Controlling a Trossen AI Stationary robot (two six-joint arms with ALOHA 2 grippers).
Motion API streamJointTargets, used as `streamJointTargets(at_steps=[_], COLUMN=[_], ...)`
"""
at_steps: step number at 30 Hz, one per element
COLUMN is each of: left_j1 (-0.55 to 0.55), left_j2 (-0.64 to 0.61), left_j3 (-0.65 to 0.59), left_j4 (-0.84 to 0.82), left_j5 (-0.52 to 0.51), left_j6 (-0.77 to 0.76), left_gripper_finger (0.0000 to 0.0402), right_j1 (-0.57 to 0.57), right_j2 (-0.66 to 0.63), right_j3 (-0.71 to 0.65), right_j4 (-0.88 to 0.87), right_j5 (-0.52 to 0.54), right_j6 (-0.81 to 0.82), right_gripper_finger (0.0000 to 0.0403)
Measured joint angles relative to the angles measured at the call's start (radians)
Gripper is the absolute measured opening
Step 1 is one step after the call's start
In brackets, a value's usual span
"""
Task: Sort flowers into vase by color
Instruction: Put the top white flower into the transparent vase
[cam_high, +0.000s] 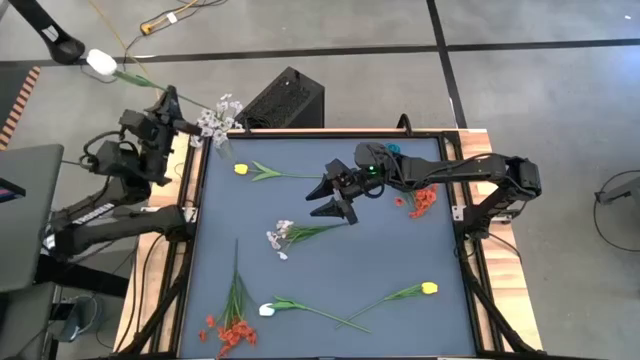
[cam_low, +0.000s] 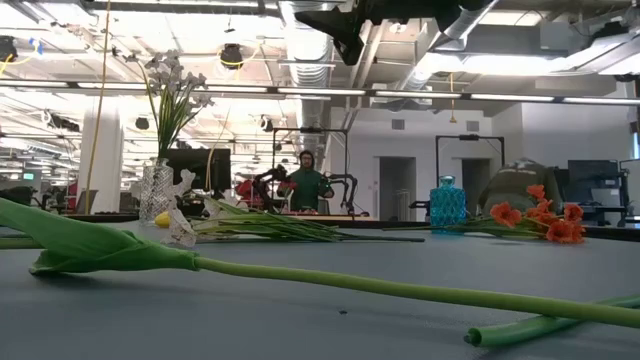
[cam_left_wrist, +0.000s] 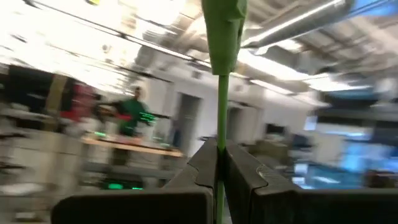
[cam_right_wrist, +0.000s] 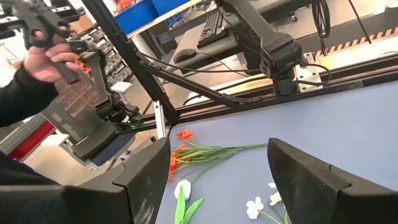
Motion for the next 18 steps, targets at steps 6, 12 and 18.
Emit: streamJointTargets(at_steps=[6, 12, 18], left_j1=[0.206, 0.38, 0.468], left_j2=[0.04, 0.114, 0.167], left_j3=[0.0, 0.0, 0.0], left_j4=[-0.122, -0.142, -0.181], left_j5=[0.1, 0.086, 0.124], left_j6=[-0.072, -0.082, -0.148], left_gripper_finger=[0.0, 0.0, 0.0], right_j1=[0.003, 0.016, 0.06], right_j2=[0.0, 0.0, 0.001], right_j3=[0.0, 0.0, 0.0], right_j4=[0.0, -0.008, -0.047], right_j5=[0.0, 0.0, 0.0], right_j6=[0.038, 0.093, 0.112], right_gripper_finger=[0.0296, 0.0296, 0.0296])
